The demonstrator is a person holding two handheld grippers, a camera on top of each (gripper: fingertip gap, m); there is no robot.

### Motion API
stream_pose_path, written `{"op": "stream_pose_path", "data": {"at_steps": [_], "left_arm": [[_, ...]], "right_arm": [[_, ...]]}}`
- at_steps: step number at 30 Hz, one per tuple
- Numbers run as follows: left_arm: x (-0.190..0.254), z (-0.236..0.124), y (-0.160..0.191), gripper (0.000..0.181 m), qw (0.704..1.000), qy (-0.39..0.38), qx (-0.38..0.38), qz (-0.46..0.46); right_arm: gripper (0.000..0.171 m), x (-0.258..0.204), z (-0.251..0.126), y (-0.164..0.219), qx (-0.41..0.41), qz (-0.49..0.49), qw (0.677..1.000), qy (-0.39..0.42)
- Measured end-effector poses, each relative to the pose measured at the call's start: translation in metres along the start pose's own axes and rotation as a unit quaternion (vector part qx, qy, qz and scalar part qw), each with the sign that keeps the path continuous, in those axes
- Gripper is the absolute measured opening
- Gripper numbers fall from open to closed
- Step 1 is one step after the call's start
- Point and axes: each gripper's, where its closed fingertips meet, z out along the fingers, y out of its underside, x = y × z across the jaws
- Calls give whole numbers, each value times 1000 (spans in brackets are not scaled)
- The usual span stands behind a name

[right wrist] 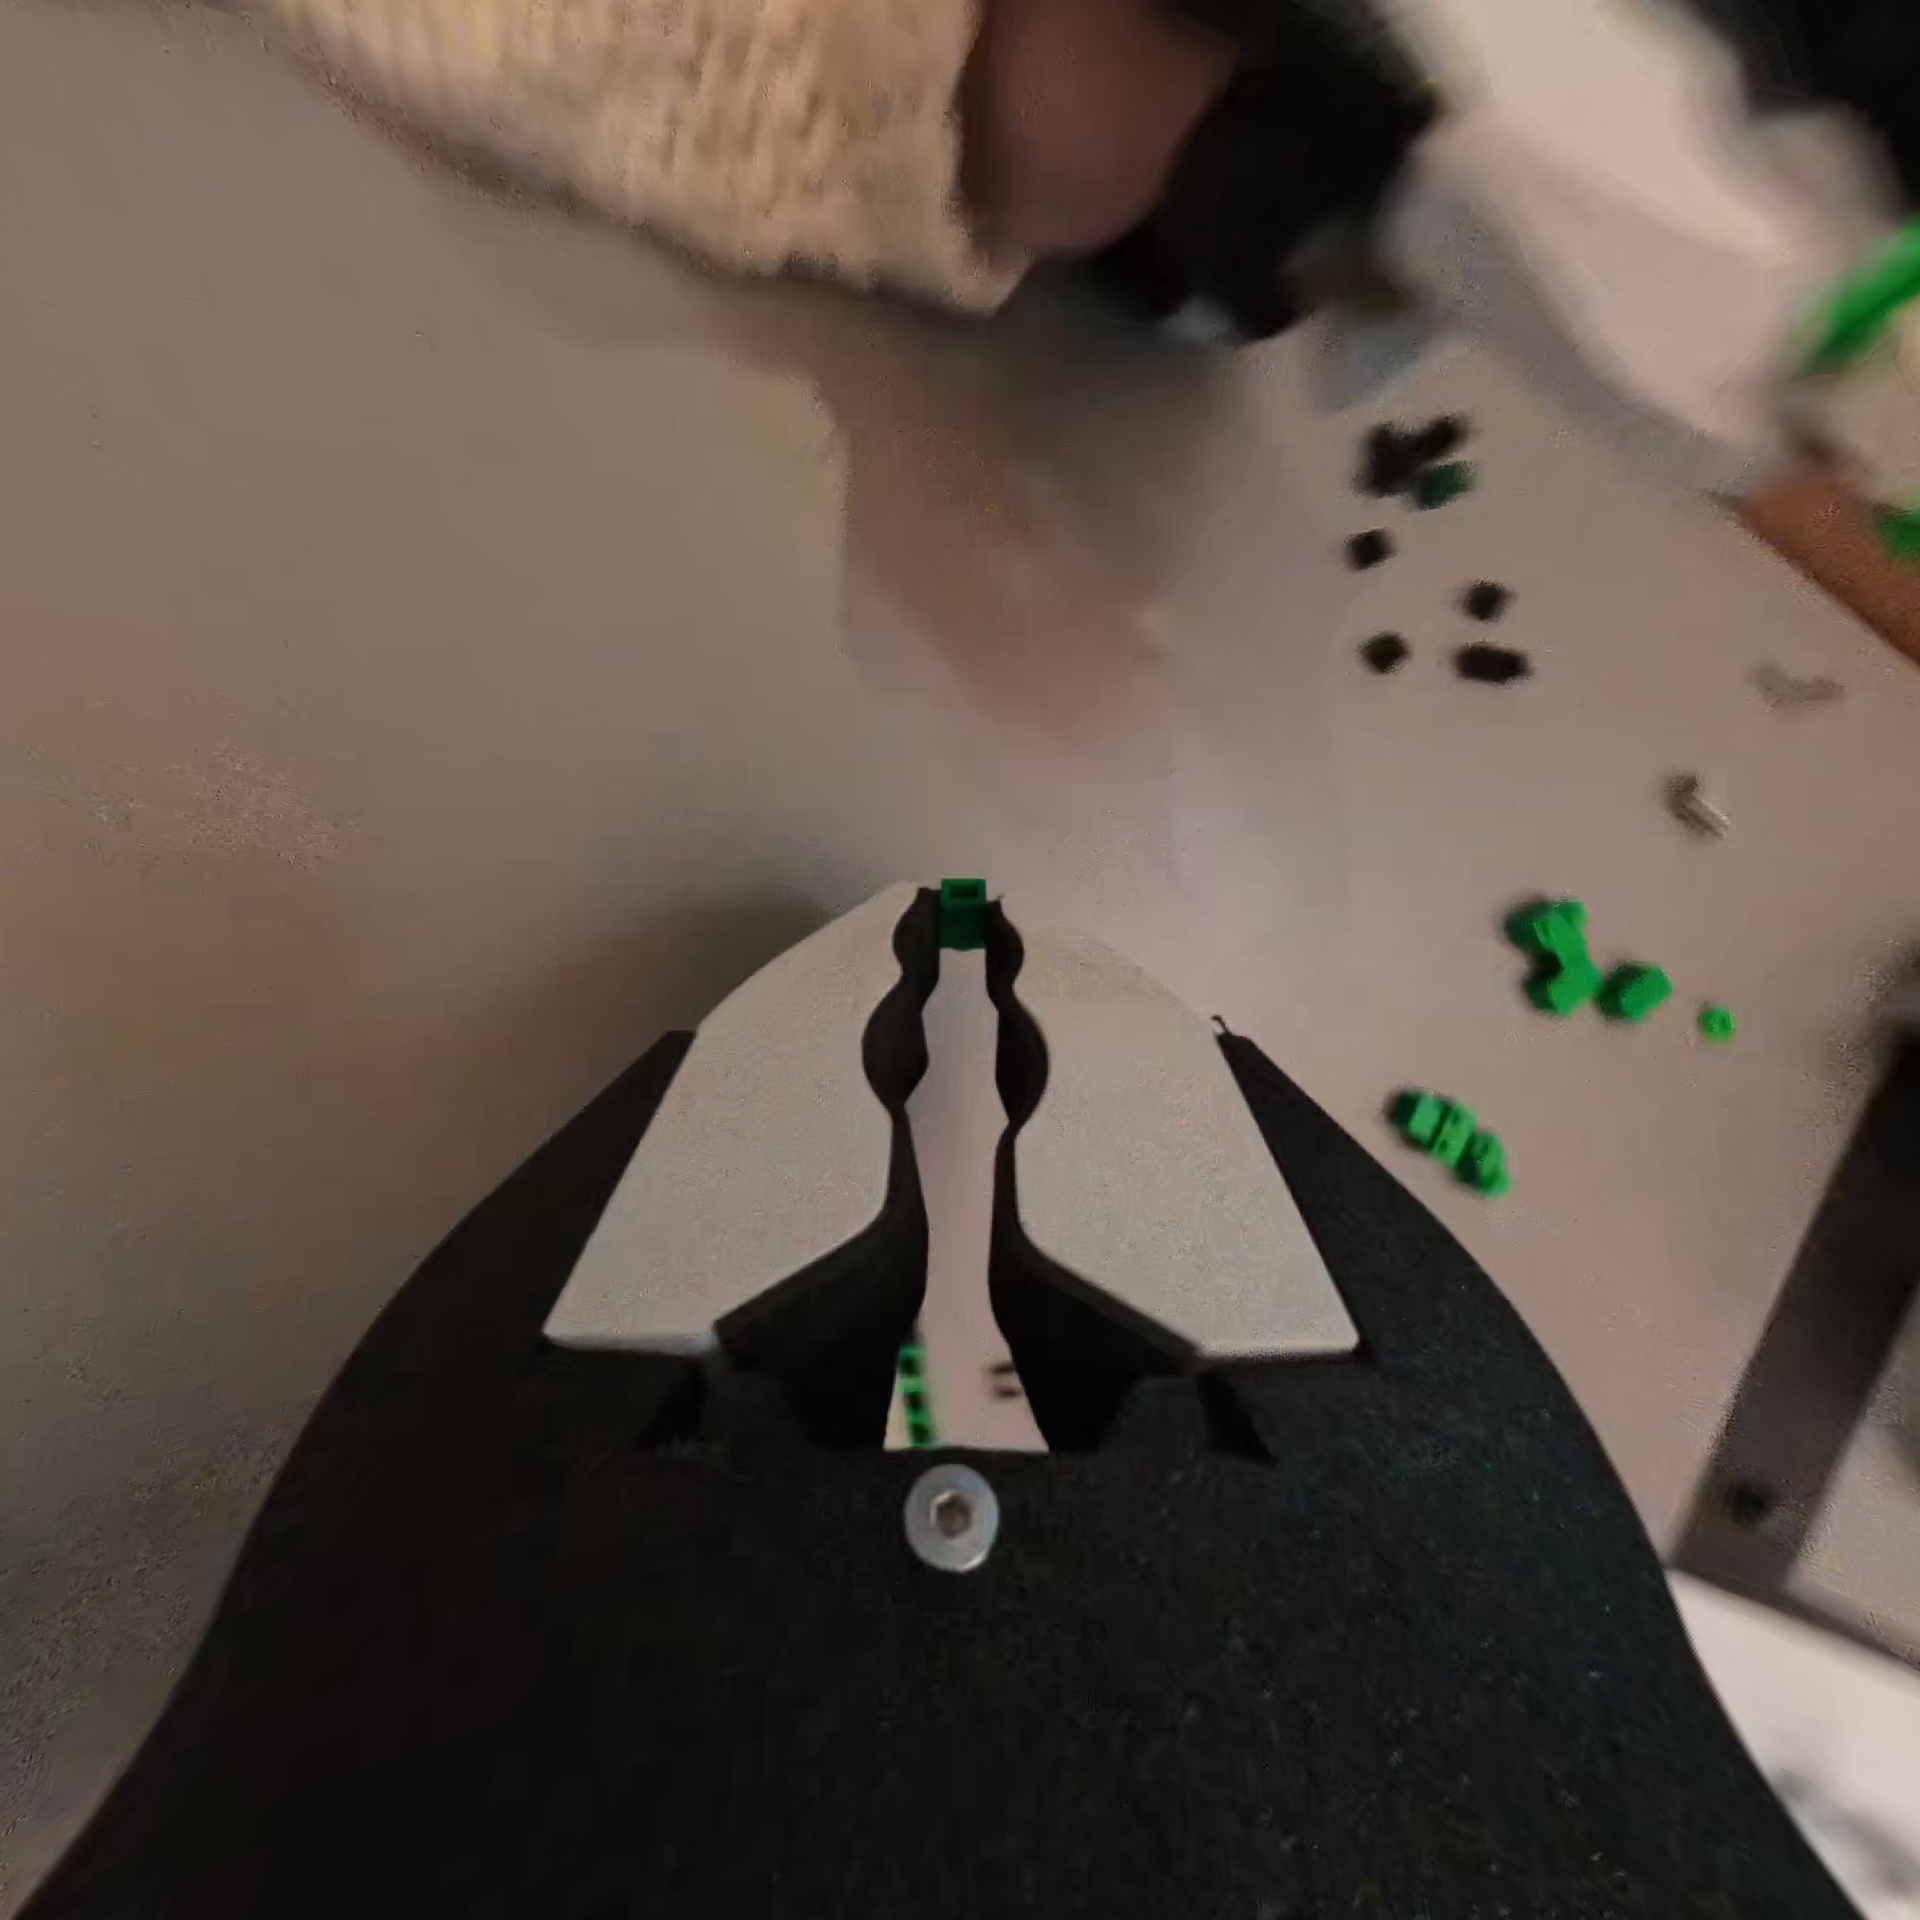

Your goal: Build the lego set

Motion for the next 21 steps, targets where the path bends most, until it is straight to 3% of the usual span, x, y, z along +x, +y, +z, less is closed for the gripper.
{"op": "stream_pose_path", "data": {"at_steps": [2,4,7,9,12,15,21], "left_arm": [[22,2,-5,34,998,57,7,-6],[59,3,-9,34,988,152,10,-25],[123,-3,-13,34,960,278,13,-24],[162,-9,-13,34,942,334,18,3],[204,-18,-12,34,925,375,34,45],[225,-26,-18,34,917,391,61,54],[246,-41,-31,34,903,416,99,49]], "right_arm": [[8,-4,-27,-6,112,106,985,74],[8,-15,-58,-9,227,176,948,135],[8,-35,-99,-12,359,214,886,200],[8,-48,-116,-14,394,200,864,239],[8,-68,-127,-20,399,158,865,262],[8,-84,-122,-18,347,106,893,267],[8,-110,-113,-19,334,81,921,183]]}}
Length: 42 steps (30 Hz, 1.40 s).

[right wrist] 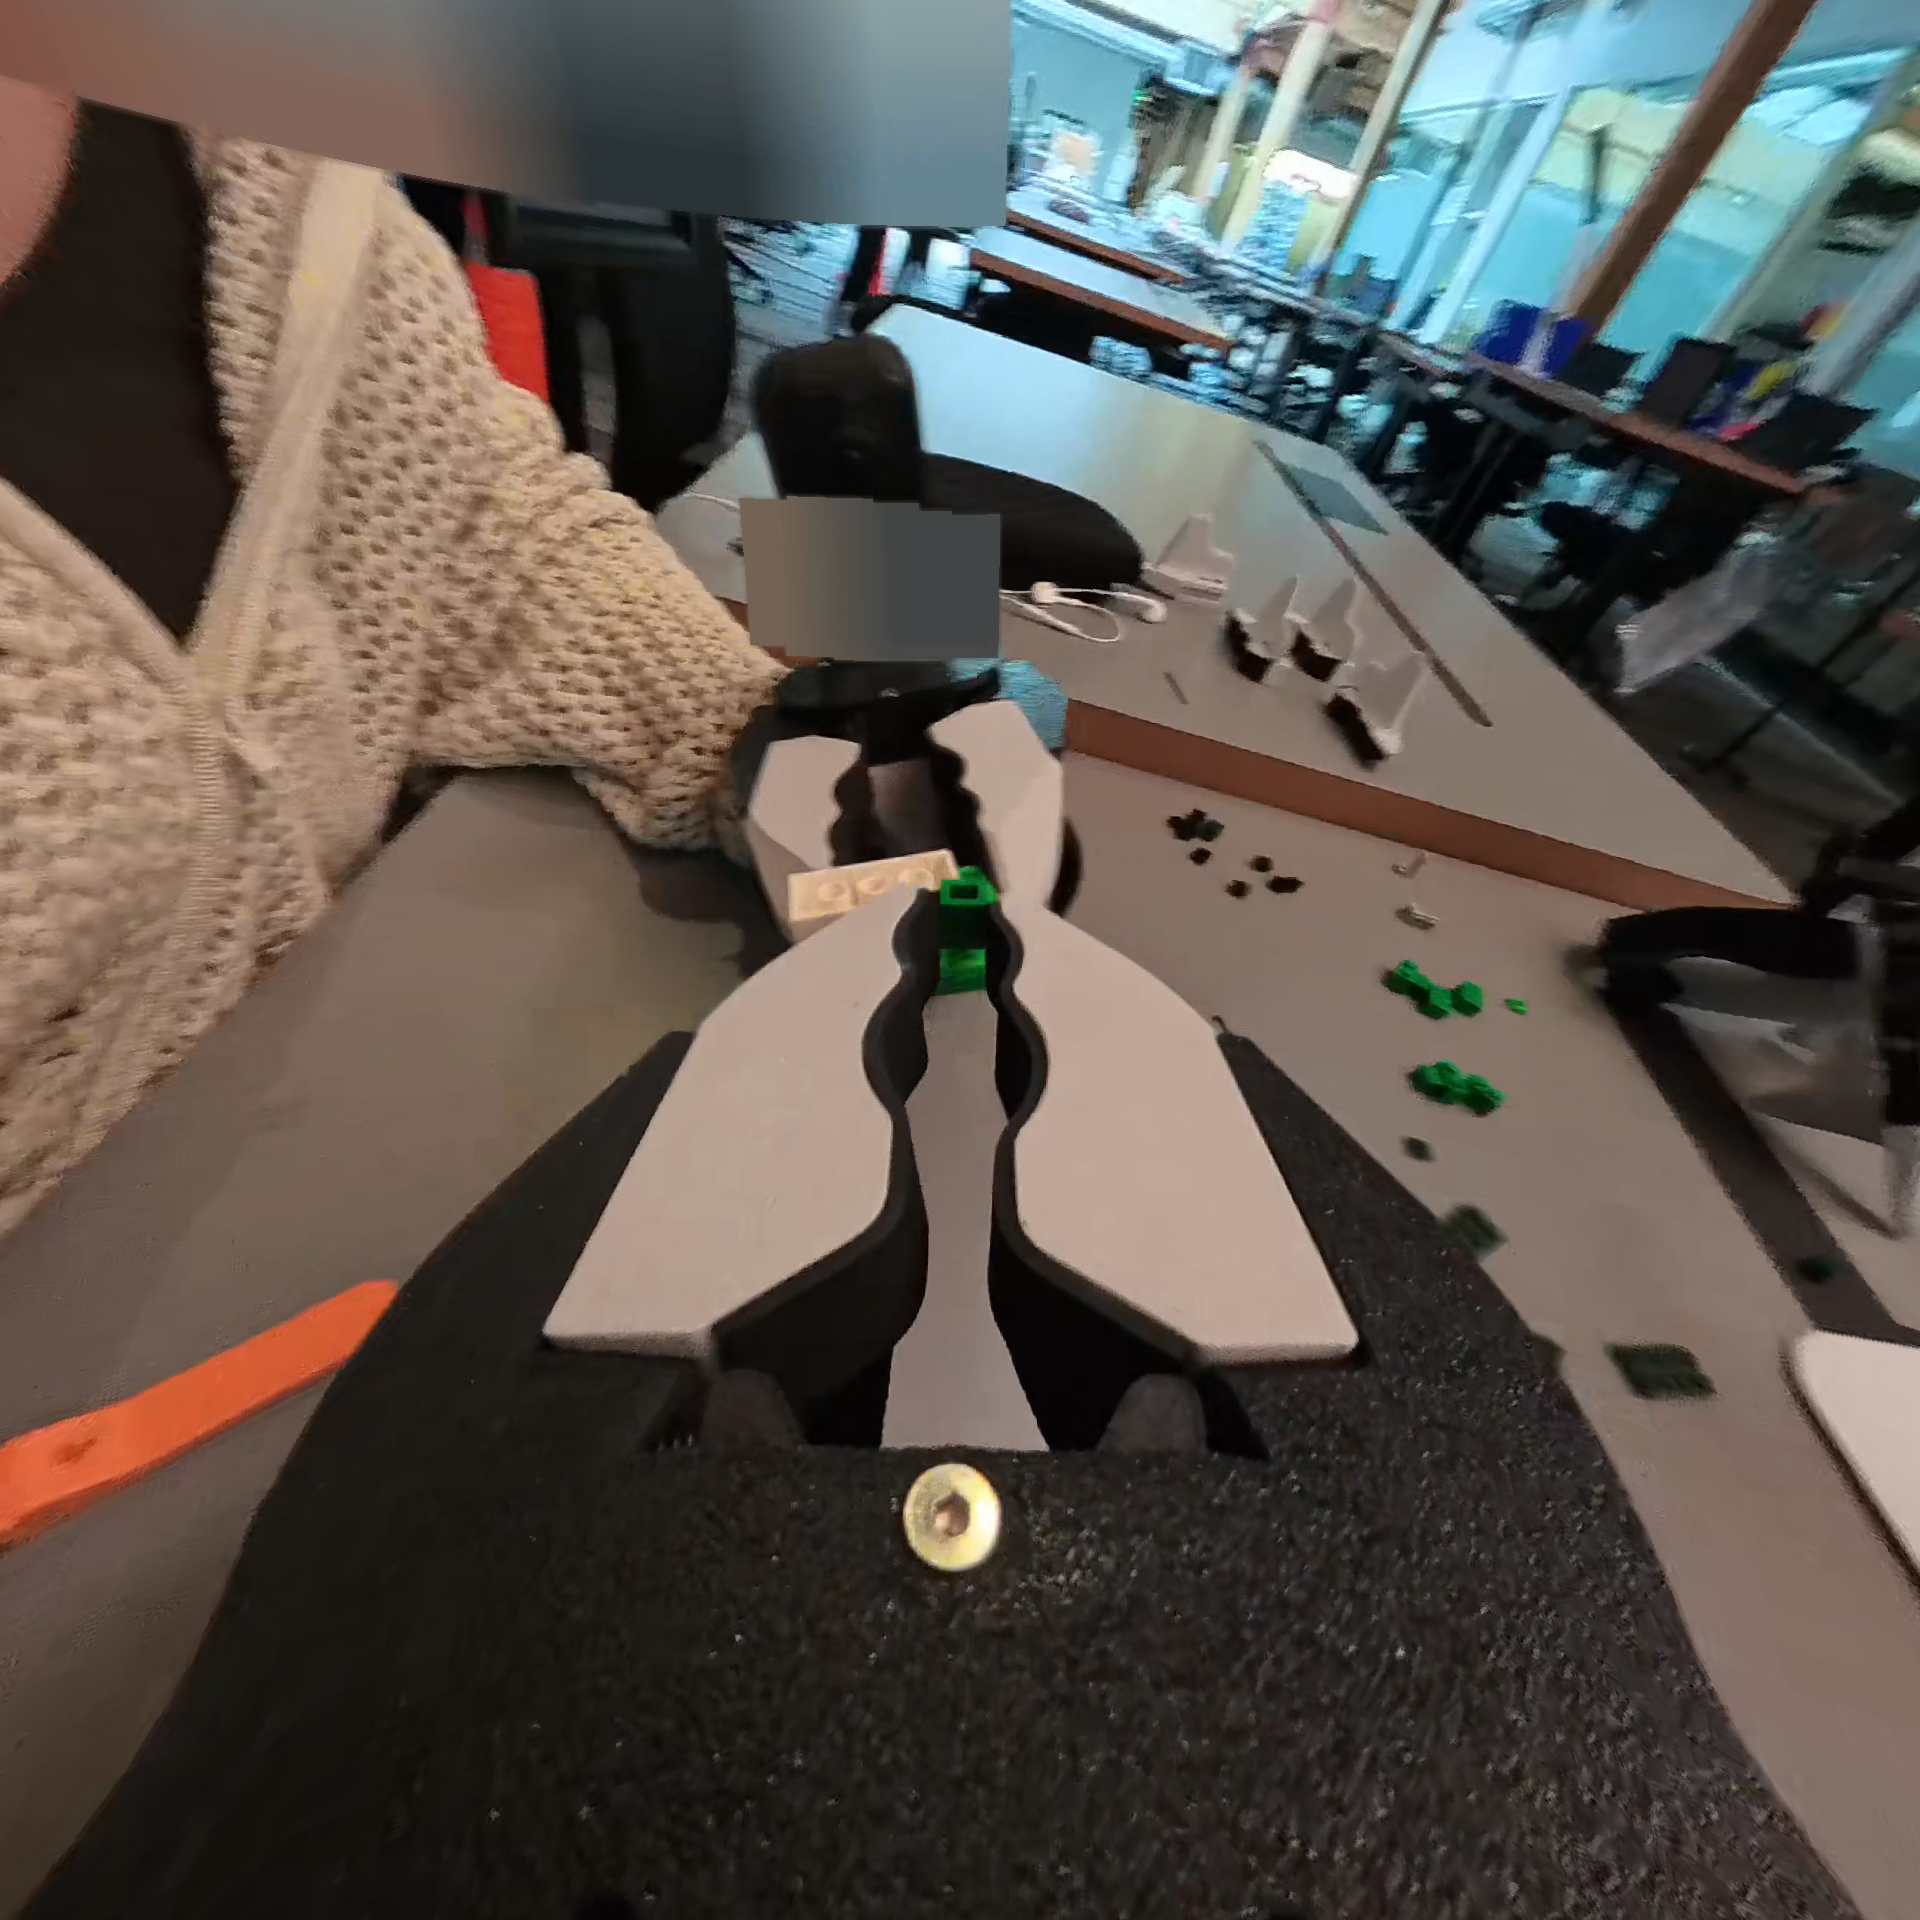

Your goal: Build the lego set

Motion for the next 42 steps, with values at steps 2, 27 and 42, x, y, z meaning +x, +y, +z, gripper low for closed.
{"op": "stream_pose_path", "data": {"at_steps": [2,27,42], "left_arm": [[3,1,-1,34,1000,5,3,-1],[18,0,-5,34,999,41,14,-23],[16,0,-3,34,998,38,10,-39]], "right_arm": [[8,-3,0,-1,6,14,1000,-14],[8,-11,1,3,4,28,998,-48],[23,-14,-1,0,6,21,998,-51]]}}
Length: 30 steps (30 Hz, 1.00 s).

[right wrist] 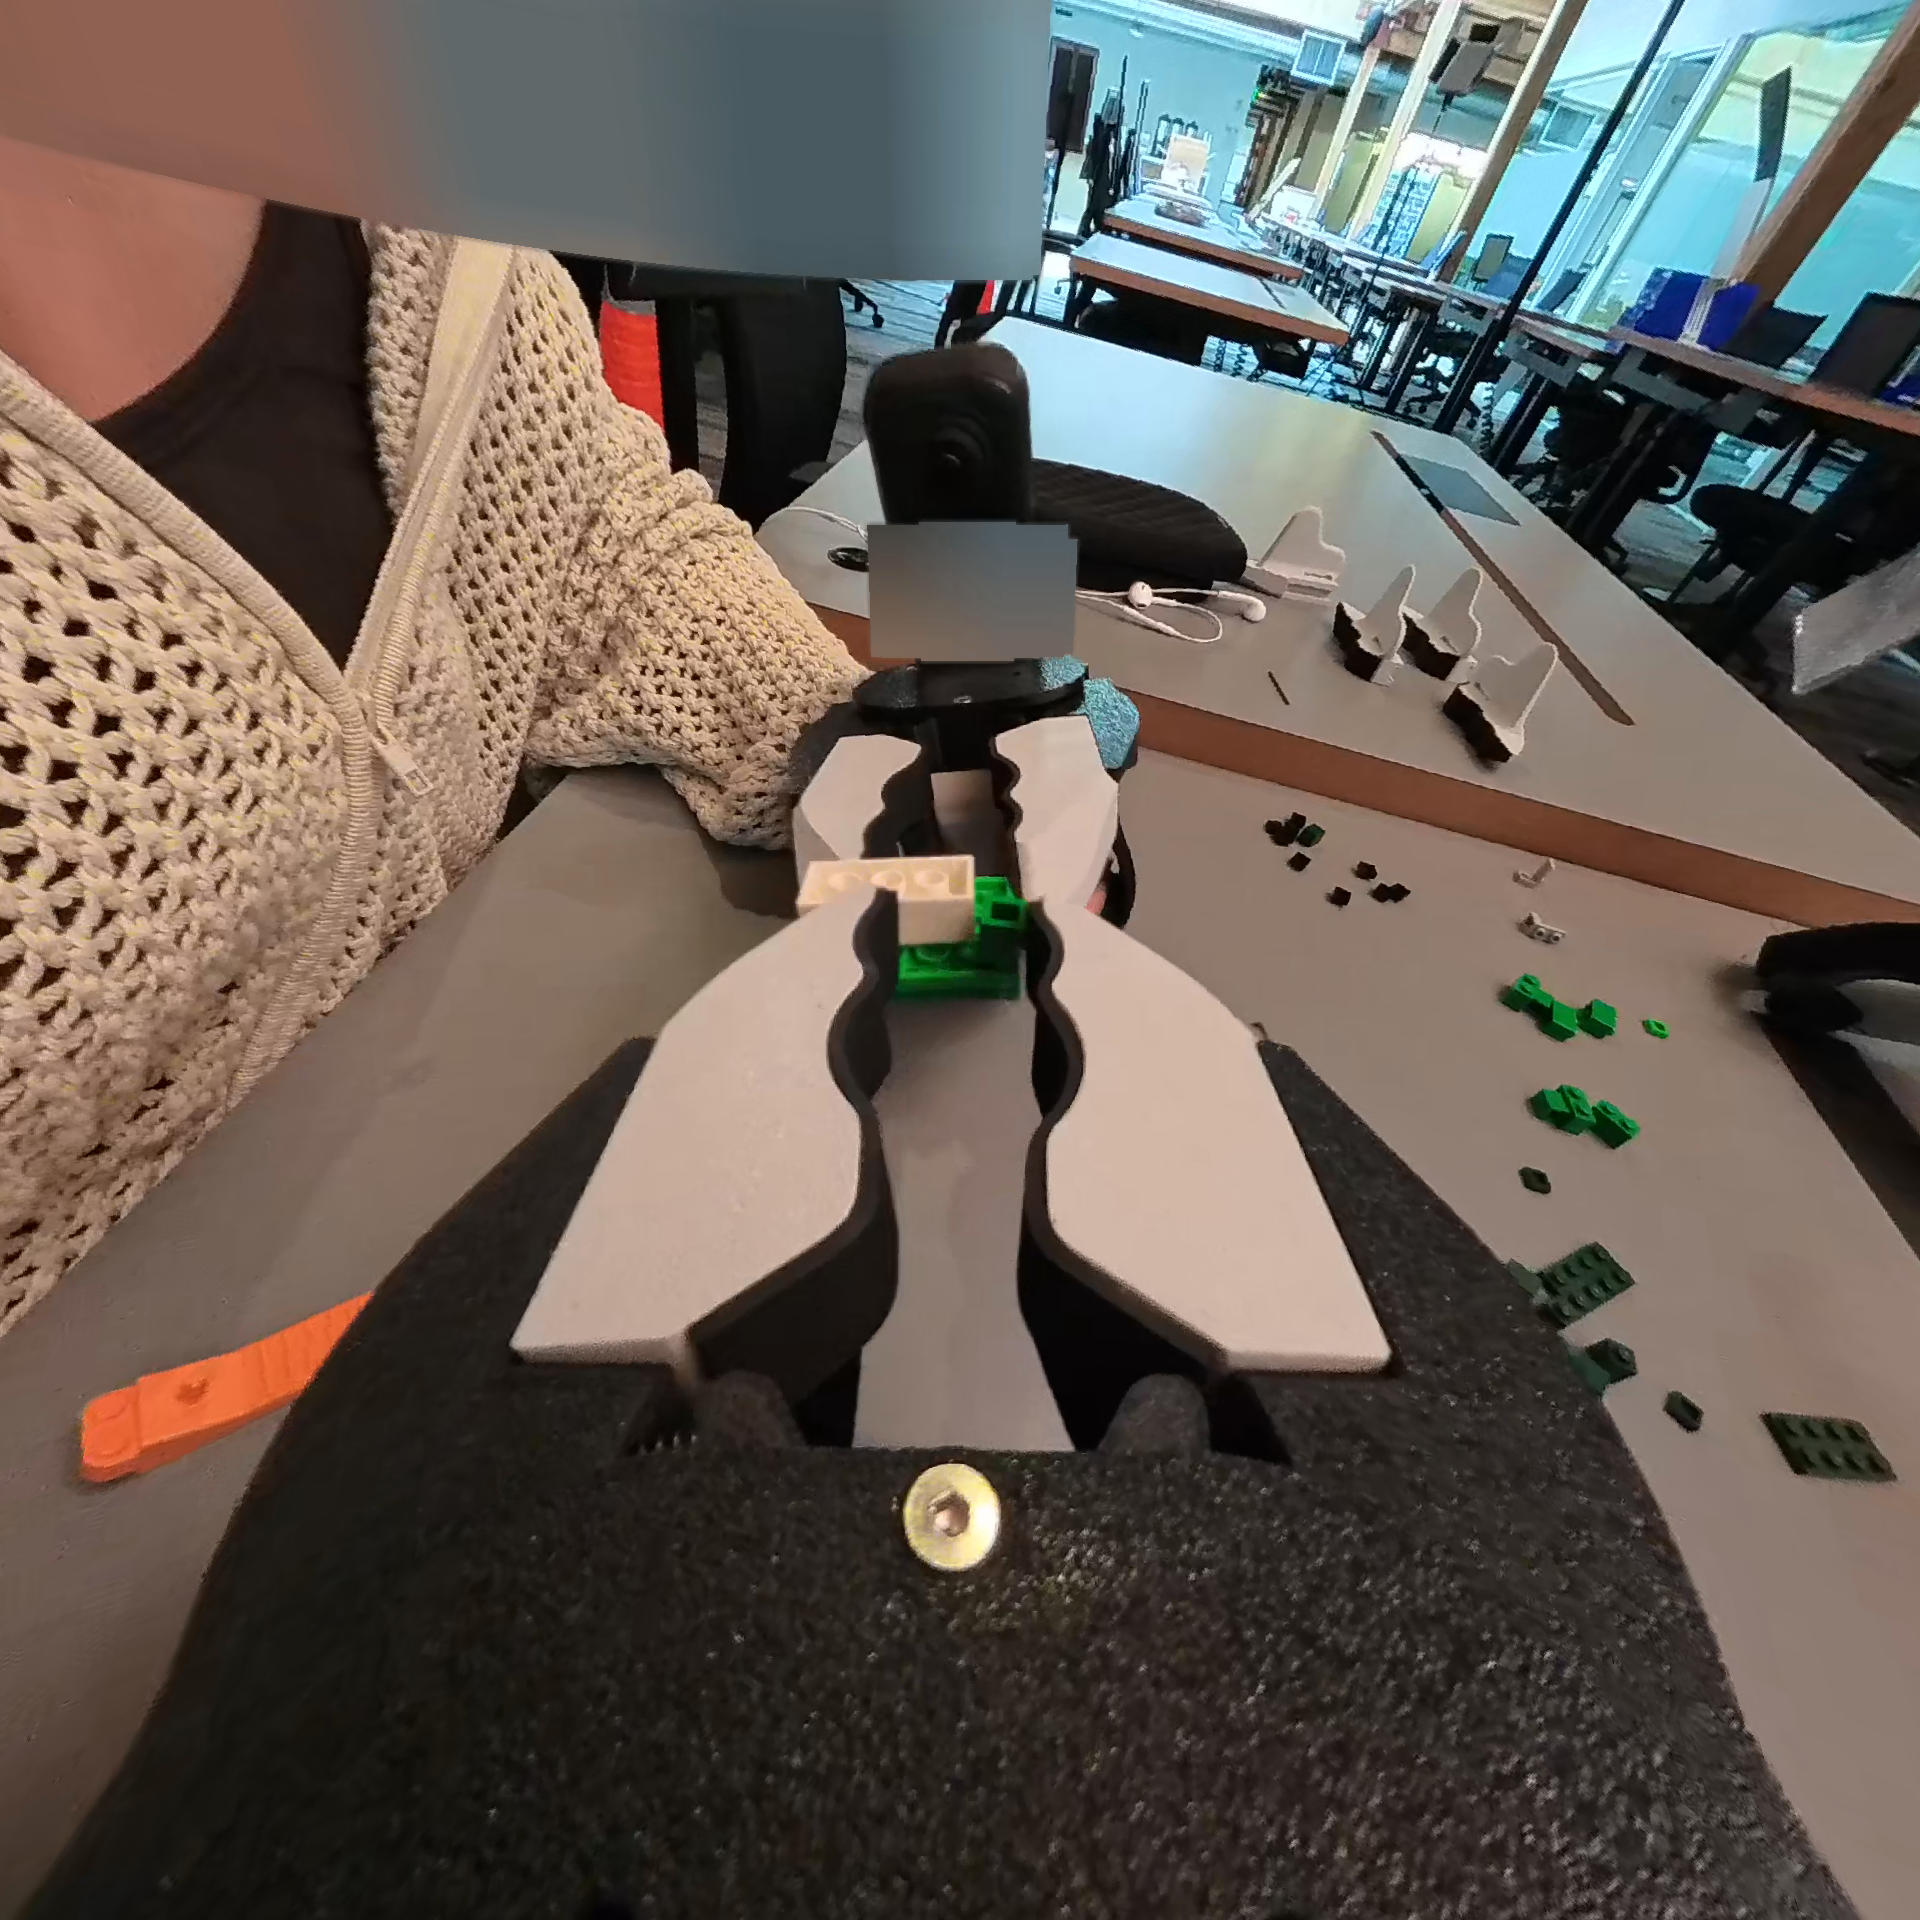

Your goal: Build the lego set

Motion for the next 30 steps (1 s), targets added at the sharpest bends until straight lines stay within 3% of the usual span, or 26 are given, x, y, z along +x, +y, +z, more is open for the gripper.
{"op": "stream_pose_path", "data": {"at_steps": [8,30], "left_arm": [[-2,0,1,34,1000,-4,-4,-4],[-7,-2,1,34,1000,-11,1,-19]], "right_arm": [[34,-1,0,-1,1,0,1000,0],[40,1,-3,1,-10,-11,1000,15]]}}
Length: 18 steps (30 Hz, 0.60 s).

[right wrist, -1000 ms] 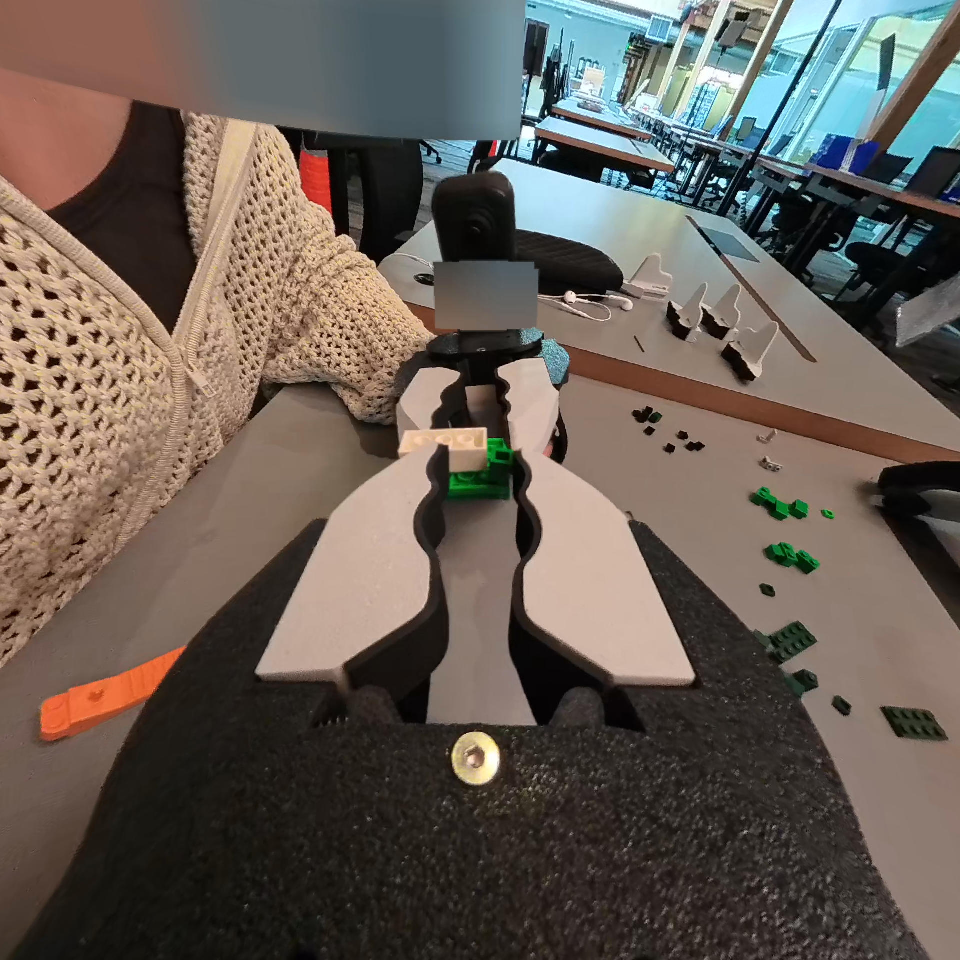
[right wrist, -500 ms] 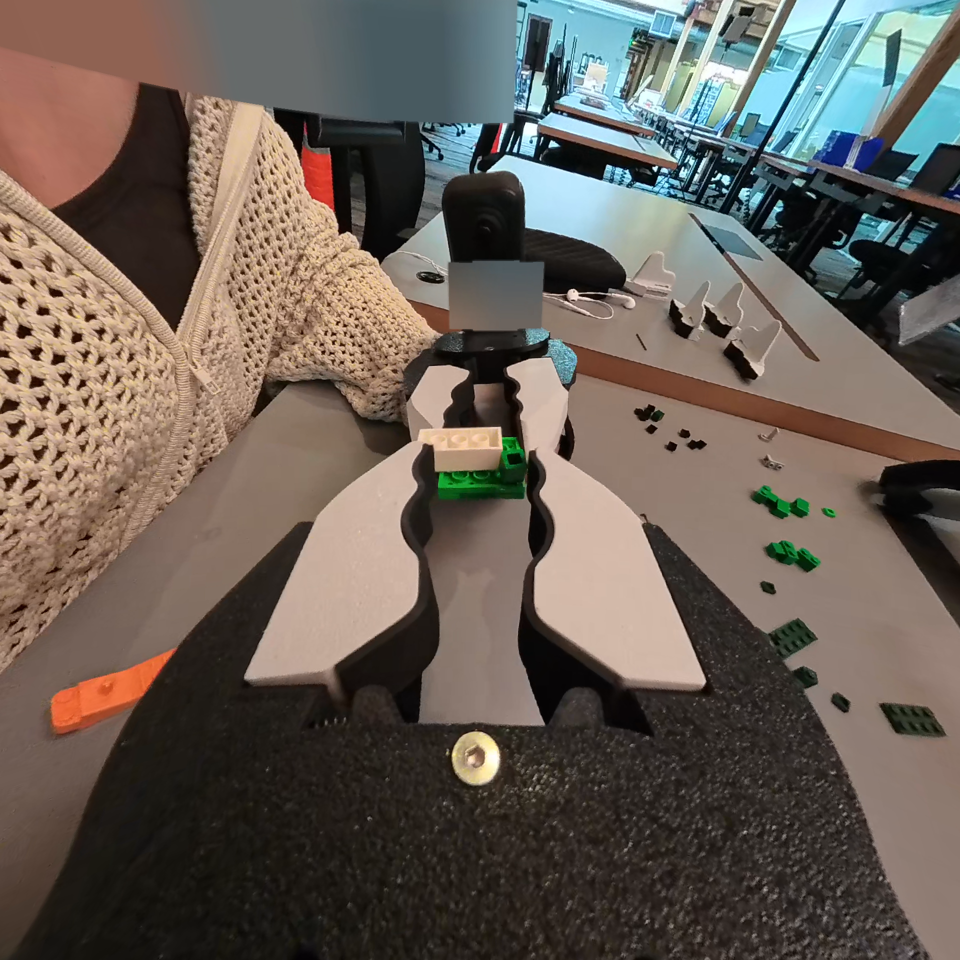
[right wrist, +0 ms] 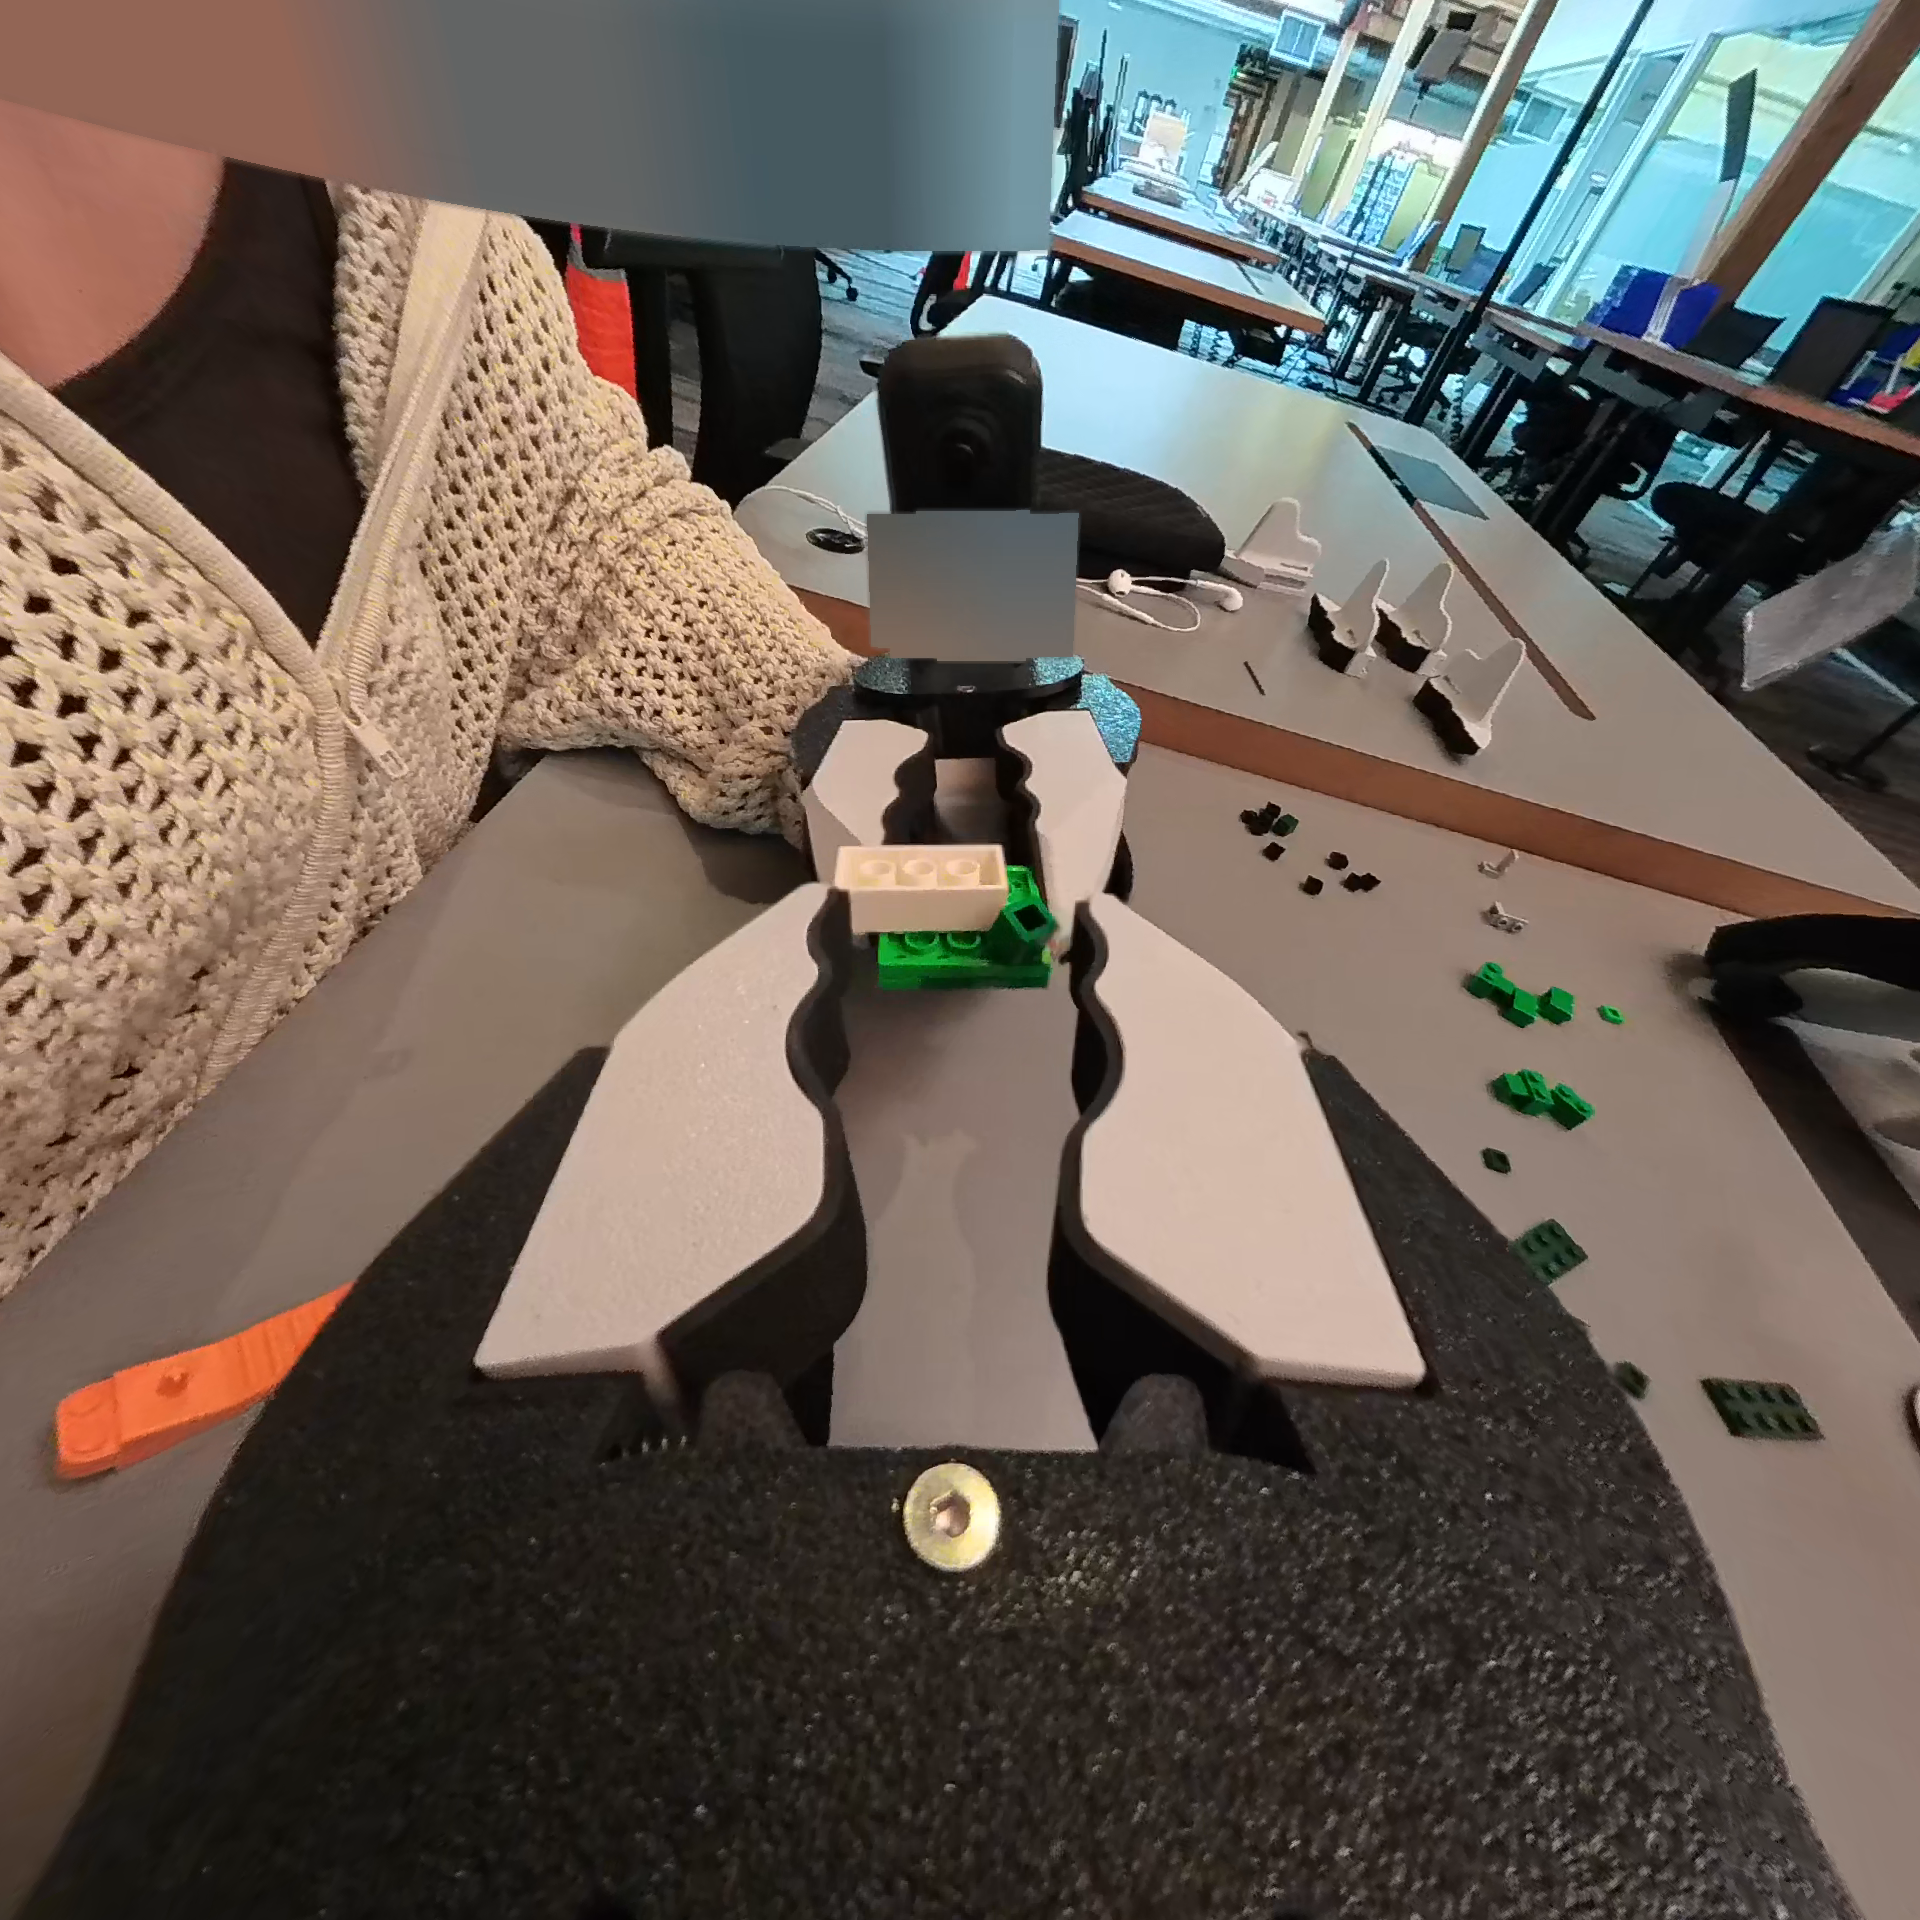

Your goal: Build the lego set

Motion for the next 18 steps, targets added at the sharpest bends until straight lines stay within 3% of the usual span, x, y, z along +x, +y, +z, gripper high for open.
{"op": "stream_pose_path", "data": {"at_steps": [7,18], "left_arm": [[1,-1,-1,34,1000,9,6,-12],[20,1,0,34,996,81,0,-38]], "right_arm": [[35,5,-10,0,-3,-2,1000,17],[18,-13,-5,2,-7,-6,999,-41]]}}
